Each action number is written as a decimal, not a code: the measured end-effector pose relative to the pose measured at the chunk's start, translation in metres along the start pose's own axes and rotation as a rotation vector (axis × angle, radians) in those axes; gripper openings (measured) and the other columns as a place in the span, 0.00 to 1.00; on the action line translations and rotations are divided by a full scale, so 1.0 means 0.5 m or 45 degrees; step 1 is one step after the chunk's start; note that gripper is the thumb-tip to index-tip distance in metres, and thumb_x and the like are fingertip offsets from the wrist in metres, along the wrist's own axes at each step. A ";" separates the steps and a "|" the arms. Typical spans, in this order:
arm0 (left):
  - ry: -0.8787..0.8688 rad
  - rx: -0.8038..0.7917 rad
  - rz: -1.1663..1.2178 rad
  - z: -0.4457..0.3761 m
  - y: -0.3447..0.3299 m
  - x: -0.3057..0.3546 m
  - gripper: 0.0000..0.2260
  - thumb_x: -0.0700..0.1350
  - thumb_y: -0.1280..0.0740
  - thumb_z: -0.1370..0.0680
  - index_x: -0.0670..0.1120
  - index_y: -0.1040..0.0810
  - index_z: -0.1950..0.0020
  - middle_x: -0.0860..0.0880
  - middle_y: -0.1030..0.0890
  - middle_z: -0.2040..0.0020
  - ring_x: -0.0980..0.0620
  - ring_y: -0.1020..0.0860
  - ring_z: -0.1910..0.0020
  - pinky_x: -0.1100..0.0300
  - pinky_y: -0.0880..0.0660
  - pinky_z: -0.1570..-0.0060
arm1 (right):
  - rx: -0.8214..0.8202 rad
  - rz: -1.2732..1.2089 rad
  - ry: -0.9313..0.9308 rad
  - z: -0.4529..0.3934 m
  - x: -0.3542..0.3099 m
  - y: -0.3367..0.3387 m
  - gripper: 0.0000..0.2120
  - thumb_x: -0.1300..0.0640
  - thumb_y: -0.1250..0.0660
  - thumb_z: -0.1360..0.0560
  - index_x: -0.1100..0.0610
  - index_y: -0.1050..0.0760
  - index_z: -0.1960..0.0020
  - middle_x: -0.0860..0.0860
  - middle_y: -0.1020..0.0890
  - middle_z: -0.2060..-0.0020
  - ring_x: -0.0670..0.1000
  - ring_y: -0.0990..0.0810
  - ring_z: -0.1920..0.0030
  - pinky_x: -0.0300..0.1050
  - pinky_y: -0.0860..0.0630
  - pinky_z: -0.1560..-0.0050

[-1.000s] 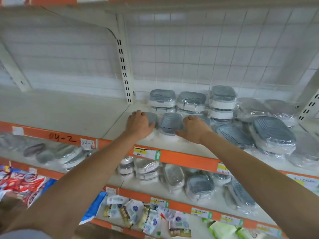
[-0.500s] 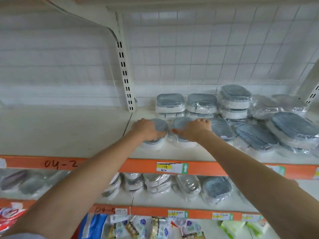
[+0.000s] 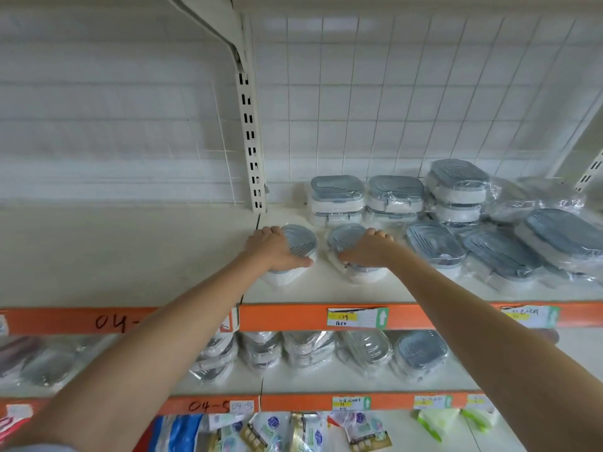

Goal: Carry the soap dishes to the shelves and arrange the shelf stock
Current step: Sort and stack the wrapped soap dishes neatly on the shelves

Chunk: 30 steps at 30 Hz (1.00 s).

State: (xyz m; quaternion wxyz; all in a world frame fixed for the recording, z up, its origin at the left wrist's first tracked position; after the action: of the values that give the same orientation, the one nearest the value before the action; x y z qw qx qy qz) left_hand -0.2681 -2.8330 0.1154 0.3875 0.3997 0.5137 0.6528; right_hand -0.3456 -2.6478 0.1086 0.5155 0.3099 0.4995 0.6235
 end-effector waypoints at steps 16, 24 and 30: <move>0.020 0.323 0.060 0.126 0.054 0.070 0.43 0.67 0.30 0.32 0.37 0.37 0.31 0.41 0.29 0.34 0.43 0.31 0.35 0.53 0.30 0.42 | 0.312 -0.094 0.177 0.137 0.064 0.044 0.51 0.35 0.30 0.34 0.65 0.48 0.26 0.61 0.37 0.30 0.59 0.38 0.29 0.52 0.40 0.30; 0.003 0.425 0.017 0.243 0.048 0.170 0.41 0.66 0.30 0.32 0.38 0.36 0.32 0.41 0.29 0.35 0.43 0.31 0.36 0.53 0.31 0.41 | 0.365 -0.165 0.204 0.245 0.169 0.034 0.49 0.35 0.30 0.33 0.66 0.45 0.28 0.61 0.36 0.31 0.59 0.38 0.30 0.50 0.39 0.30; 0.006 0.378 -0.009 0.344 0.016 0.216 0.41 0.66 0.30 0.31 0.38 0.37 0.31 0.41 0.30 0.35 0.43 0.31 0.36 0.53 0.31 0.41 | 0.294 -0.124 0.241 0.313 0.227 0.002 0.53 0.33 0.30 0.34 0.65 0.49 0.26 0.61 0.39 0.29 0.60 0.39 0.29 0.52 0.39 0.30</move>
State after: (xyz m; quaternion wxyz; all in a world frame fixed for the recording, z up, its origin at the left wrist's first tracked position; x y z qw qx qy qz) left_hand -0.1519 -2.6735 0.1630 0.3252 0.4491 0.6069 0.5694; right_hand -0.2361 -2.4922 0.1432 0.4568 0.2823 0.6286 0.5626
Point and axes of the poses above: each hand's wrist, its own z-axis away from the middle knuckle, its own y-axis out of the back of the hand, x = y × z, the point moved 9 cm from there along -z, towards the middle knuckle
